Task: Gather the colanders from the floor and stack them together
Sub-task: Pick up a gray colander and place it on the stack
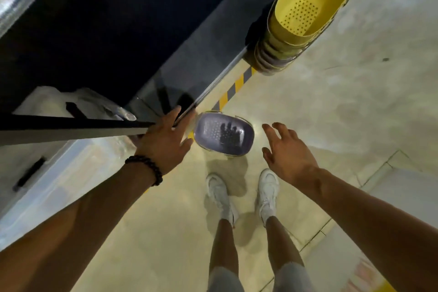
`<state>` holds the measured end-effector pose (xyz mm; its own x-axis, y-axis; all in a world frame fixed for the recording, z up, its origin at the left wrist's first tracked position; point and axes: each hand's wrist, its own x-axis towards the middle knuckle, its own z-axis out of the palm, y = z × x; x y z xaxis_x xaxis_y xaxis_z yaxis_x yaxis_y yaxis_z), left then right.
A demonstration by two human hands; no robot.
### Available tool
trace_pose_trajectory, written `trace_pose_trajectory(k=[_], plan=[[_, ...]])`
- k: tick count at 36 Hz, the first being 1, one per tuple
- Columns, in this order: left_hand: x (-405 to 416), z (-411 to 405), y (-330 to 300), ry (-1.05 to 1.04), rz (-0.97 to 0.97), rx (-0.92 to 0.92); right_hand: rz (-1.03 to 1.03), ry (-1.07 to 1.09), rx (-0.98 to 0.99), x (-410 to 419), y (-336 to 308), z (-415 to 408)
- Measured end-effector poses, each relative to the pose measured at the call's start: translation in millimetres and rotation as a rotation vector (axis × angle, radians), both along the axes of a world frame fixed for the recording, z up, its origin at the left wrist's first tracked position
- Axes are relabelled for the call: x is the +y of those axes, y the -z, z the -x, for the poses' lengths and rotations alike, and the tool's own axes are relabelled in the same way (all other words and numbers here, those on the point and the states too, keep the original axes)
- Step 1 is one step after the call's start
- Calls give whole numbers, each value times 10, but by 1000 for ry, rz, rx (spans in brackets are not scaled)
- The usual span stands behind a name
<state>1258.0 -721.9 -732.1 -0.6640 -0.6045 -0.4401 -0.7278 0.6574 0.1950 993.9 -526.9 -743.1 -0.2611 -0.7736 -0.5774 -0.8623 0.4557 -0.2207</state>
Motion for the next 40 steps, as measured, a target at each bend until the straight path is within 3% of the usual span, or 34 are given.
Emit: trace_pose_trajectory(k=[12, 27, 34, 39, 40], plan=[[46, 50, 1747, 43, -30, 53, -48, 87, -50, 234, 1821, -227], [-182, -51, 3620, -186, -120, -14, 116, 123, -55, 145, 3474, -391], [-264, -34, 4230, -133, -140, 9, 51, 334, -135, 65, 3965, -336], [-190, -143, 4573, -127, -122, -77, 124, 848, -539, 31, 4118, -288], [-177, -176, 4561, -134, -131, -84, 137, 869, -581, 39, 4152, -272]])
